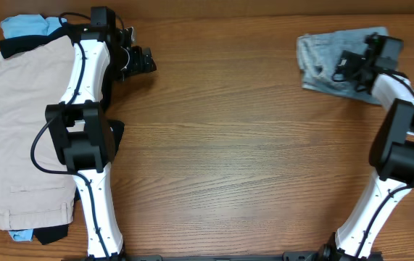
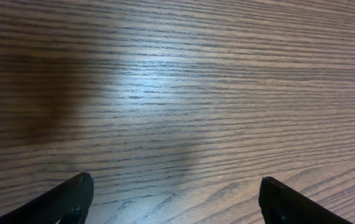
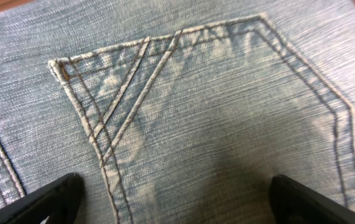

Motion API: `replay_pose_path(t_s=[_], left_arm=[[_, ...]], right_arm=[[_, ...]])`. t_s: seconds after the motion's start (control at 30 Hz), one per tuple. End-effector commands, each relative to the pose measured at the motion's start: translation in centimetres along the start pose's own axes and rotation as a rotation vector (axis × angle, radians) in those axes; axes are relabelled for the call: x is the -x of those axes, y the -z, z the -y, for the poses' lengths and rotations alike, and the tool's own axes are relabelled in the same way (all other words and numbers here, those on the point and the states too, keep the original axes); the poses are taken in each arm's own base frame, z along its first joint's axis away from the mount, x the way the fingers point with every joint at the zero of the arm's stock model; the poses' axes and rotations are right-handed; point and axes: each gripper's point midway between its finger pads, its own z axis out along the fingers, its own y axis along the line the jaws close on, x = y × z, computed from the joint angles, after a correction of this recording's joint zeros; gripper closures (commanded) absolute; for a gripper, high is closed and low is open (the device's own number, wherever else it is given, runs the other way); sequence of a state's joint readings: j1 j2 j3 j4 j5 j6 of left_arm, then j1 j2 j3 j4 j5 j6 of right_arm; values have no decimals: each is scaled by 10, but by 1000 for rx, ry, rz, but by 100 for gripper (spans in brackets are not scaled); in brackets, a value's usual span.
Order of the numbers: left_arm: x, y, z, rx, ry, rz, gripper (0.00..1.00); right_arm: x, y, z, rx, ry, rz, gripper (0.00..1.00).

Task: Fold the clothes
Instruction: 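Carry the folded jeans with the right gripper to the table's top right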

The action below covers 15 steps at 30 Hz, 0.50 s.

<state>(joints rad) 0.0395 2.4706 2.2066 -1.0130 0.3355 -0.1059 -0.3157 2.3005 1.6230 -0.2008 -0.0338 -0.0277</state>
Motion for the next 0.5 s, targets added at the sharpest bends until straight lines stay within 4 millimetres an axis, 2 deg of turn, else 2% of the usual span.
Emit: replay_pose_path(t_s=[0.0,0.13,0.23,0.33,0.47], left_arm=[[1,-5,5,3,-6,1,13],[2,-5,8,1,-13,4,13],[1,-6,10,-1,-18,2,13],[1,-7,14,-3,-24,1,13],[1,-9,19,-6,-35,6,13]], right_arm=[[36,14,12,9,-52,70,0],[83,62,-2,94,-108,121,0],[95,97,-12,137,-133,96,0],[78,115,-22,153,-156,3,0],[21,115,-34,146,-188,-221,0]])
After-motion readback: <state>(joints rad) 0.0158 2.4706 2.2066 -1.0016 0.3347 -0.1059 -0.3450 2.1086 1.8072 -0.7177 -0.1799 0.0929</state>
